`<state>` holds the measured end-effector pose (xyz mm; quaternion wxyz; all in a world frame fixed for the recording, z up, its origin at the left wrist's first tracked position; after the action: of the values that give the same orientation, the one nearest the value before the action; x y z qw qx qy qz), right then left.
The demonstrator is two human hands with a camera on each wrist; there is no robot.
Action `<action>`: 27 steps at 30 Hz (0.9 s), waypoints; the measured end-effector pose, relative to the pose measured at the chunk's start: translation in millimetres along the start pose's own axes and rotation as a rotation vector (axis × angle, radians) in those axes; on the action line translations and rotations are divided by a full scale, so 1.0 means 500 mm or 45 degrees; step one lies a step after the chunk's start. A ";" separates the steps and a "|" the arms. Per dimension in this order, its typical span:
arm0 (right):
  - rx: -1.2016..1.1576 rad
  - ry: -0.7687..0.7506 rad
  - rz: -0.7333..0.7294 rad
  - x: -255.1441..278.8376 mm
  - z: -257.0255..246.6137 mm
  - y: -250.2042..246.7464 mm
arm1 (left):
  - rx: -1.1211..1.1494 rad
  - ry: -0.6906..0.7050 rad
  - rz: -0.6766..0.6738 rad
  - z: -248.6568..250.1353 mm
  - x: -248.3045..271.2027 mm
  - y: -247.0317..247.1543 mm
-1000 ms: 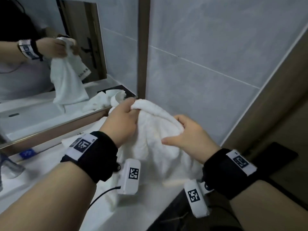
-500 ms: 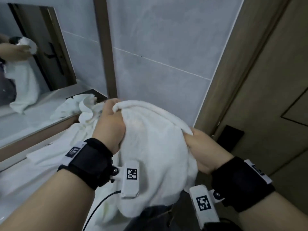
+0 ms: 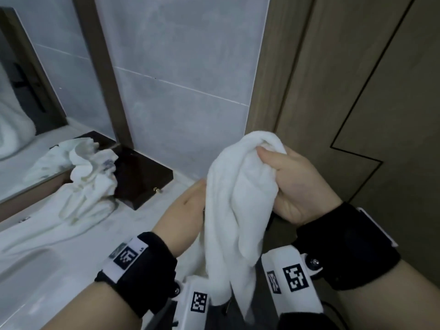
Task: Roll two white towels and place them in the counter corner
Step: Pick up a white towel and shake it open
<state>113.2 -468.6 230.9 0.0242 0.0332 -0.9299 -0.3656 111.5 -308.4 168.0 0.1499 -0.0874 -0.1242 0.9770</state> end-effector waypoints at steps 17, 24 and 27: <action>0.570 -0.142 -0.068 0.084 -0.043 -0.109 | 0.114 -0.016 0.005 0.030 -0.021 0.086; 1.175 -0.480 0.006 0.145 -0.071 -0.116 | 0.026 0.095 -0.160 0.055 -0.031 0.141; 1.591 -0.738 0.160 0.170 -0.100 -0.109 | 0.000 0.076 -0.260 0.053 -0.031 0.168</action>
<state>34.2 -549.0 231.9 -0.2278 -0.1122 -0.9353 0.2466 97.8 -396.5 172.8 0.2522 -0.1033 -0.1281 0.9536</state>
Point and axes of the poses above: each hand's wrist, its own x-axis away from the middle knuckle, its own y-axis out of the palm, z = x × y, the point moved 5 cm from there along -x, towards the middle knuckle, and after that the axes turned 11 degrees about -x, right-handed, at the moved point
